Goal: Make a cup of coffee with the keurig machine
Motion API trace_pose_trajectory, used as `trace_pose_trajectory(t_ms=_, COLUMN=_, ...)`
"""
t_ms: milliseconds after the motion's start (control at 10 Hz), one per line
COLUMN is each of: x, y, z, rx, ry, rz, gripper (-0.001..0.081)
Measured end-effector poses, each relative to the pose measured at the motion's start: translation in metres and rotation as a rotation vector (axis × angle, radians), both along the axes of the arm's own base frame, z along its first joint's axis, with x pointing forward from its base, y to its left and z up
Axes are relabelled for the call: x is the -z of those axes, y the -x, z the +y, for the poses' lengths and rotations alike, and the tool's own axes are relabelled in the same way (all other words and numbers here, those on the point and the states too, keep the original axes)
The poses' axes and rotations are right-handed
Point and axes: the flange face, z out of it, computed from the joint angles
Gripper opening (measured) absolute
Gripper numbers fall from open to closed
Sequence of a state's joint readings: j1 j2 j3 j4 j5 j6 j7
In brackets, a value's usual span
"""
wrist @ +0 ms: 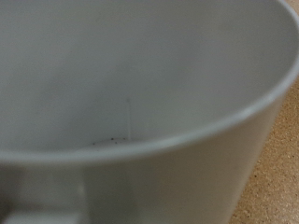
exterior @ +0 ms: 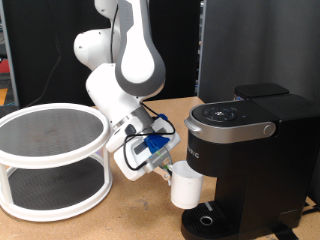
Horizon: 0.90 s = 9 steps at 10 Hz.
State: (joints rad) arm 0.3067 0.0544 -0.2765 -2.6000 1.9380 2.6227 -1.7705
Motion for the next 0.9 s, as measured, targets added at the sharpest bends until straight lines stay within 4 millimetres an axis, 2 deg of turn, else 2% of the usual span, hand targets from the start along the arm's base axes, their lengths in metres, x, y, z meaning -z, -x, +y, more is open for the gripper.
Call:
trace_pose_trajectory(t_ms=500, x=0.003, y=-0.021, z=0.026, rx=0.0, ry=-0.011, rz=-0.019, gripper=0.006)
trace_pose_trajectory(t_ms=900, x=0.02, y=-0.024, z=0.041, rx=-0.009, ry=0.005, rz=-0.003, gripper=0.006)
